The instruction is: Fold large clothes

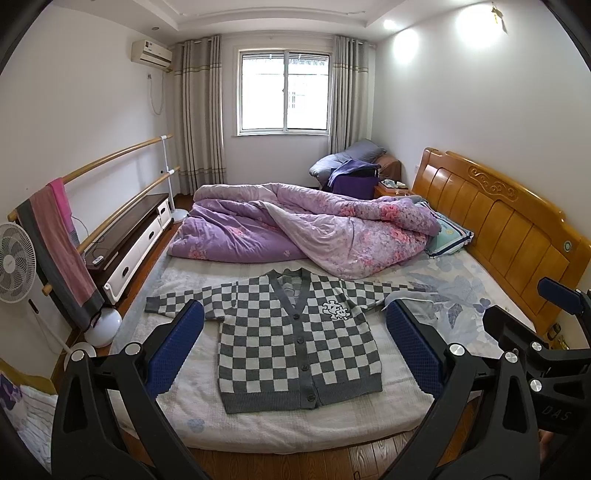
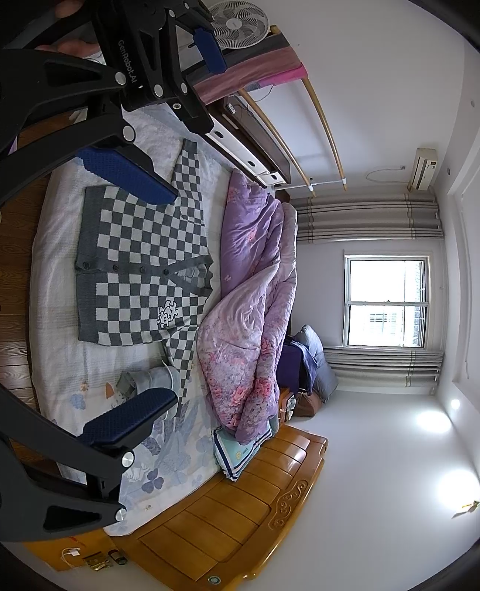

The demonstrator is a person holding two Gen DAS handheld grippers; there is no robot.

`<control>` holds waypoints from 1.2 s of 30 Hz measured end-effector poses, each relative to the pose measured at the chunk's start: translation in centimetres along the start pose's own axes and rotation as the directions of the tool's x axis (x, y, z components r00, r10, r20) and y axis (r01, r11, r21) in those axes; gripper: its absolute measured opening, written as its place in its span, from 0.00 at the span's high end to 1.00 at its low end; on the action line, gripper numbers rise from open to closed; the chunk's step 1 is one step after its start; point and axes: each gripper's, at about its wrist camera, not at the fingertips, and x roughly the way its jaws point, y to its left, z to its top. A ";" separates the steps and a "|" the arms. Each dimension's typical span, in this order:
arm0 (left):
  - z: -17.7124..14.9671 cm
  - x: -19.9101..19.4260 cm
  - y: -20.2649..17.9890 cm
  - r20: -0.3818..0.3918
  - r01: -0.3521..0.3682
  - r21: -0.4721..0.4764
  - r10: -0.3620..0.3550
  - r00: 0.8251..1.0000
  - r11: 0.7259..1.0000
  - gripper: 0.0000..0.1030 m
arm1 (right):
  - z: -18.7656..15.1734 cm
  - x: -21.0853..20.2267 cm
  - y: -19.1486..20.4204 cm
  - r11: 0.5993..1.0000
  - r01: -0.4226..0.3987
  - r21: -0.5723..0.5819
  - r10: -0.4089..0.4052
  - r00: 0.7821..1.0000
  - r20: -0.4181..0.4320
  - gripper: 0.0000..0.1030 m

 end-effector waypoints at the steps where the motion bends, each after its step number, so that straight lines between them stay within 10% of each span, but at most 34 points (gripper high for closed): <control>1: 0.0 -0.1 0.0 0.000 0.000 0.002 0.000 1.000 1.000 0.05 | 0.0 0.0 0.0 1.000 0.001 0.000 -0.001 1.000 0.000 0.07; 36: -1.6 1.8 -0.1 -0.025 0.008 0.013 -0.008 1.000 1.000 0.05 | -0.3 0.8 0.6 1.000 0.009 0.010 -0.008 0.999 -0.032 0.07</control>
